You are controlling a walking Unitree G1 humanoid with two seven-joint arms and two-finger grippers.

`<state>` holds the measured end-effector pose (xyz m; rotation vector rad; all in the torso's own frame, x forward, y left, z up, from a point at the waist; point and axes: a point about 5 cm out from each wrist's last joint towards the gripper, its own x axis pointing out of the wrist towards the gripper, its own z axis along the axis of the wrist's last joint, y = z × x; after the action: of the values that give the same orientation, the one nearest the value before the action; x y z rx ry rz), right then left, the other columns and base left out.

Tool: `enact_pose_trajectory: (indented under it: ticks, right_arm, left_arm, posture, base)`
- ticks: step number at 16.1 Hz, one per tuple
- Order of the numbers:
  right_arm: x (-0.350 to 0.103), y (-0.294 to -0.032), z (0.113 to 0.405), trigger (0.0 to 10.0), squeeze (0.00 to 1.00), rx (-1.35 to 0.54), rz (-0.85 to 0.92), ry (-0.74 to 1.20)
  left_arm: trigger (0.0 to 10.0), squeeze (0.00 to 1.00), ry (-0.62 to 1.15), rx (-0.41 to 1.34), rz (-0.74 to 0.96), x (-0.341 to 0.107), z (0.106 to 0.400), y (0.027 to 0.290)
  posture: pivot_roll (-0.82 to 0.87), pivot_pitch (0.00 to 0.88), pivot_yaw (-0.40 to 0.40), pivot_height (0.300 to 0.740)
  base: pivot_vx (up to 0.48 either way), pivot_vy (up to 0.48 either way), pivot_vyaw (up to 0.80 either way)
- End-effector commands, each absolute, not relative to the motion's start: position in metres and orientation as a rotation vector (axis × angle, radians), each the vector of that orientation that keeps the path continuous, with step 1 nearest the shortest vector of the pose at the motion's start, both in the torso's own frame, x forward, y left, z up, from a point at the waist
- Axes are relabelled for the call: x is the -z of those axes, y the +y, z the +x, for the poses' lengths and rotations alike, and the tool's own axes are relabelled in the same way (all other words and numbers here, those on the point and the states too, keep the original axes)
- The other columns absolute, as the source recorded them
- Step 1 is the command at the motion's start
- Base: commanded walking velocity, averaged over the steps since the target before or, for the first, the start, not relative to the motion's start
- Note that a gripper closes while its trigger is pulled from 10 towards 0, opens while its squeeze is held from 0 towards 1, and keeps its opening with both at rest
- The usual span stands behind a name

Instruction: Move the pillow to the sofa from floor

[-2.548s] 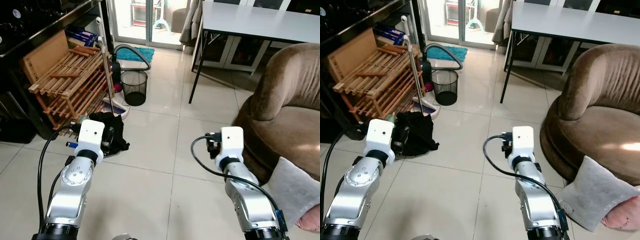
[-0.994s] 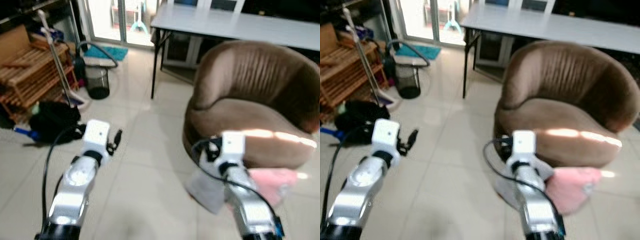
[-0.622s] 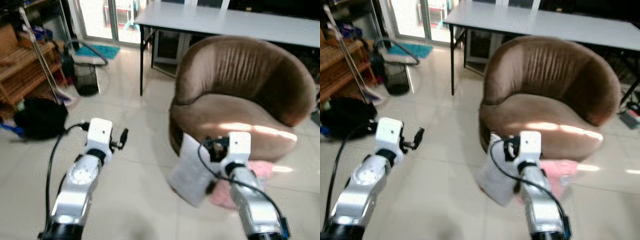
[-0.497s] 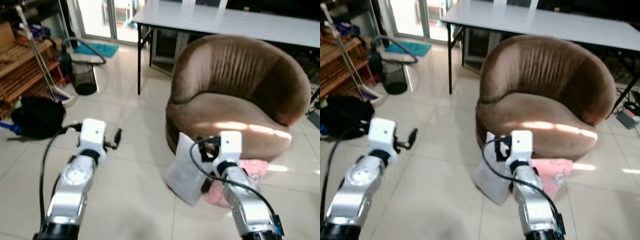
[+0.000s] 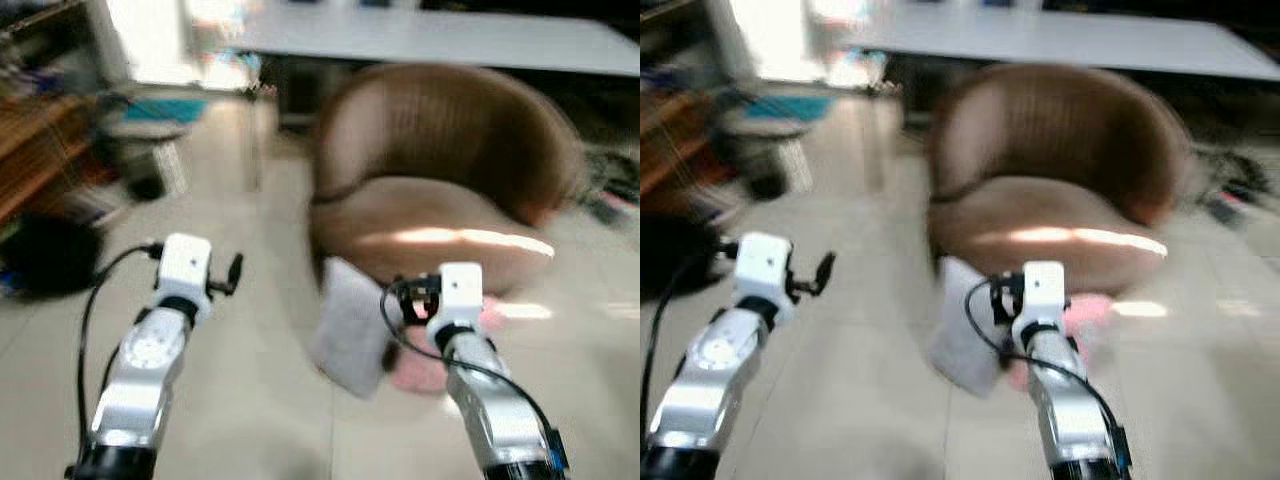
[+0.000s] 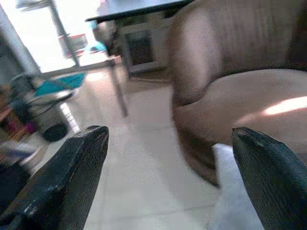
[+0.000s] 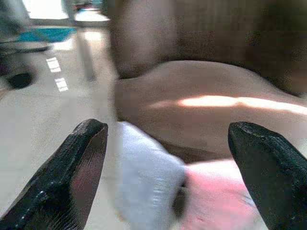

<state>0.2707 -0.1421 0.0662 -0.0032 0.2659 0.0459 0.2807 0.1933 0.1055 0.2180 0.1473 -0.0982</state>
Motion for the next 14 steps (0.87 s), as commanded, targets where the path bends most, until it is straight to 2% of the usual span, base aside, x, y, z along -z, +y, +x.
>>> enact_pose_trajectory:
  ticks: [1,9,14]
  right_arm:
    - [-0.0650,-0.1502,0.2714,10.0,0.00,-0.014,-0.025,0.282]
    - [-0.0643,-0.1493,0.2713,10.0,0.00,-0.025,-0.032,0.287]
    - [-0.0635,-0.1516,0.2712,10.0,0.00,-0.007,-0.030,0.295]
  left_arm:
    - [10.0,0.00,0.142,0.118,0.222,-0.1069,0.2828,0.1872]
    - [10.0,0.00,0.147,0.138,0.238,-0.1056,0.2814,0.1868]
    - [10.0,0.00,0.147,0.144,0.238,-0.1057,0.2817,0.1868]
  posture:
    - [0.06,0.000,-0.011,0.740]
    - [0.06,0.000,-0.013,0.740]
    - [0.06,0.000,-0.010,0.740]
  base:
    - [0.364,0.000,0.00]
    - [0.425,0.000,0.00]
    - [0.428,0.000,-0.77]
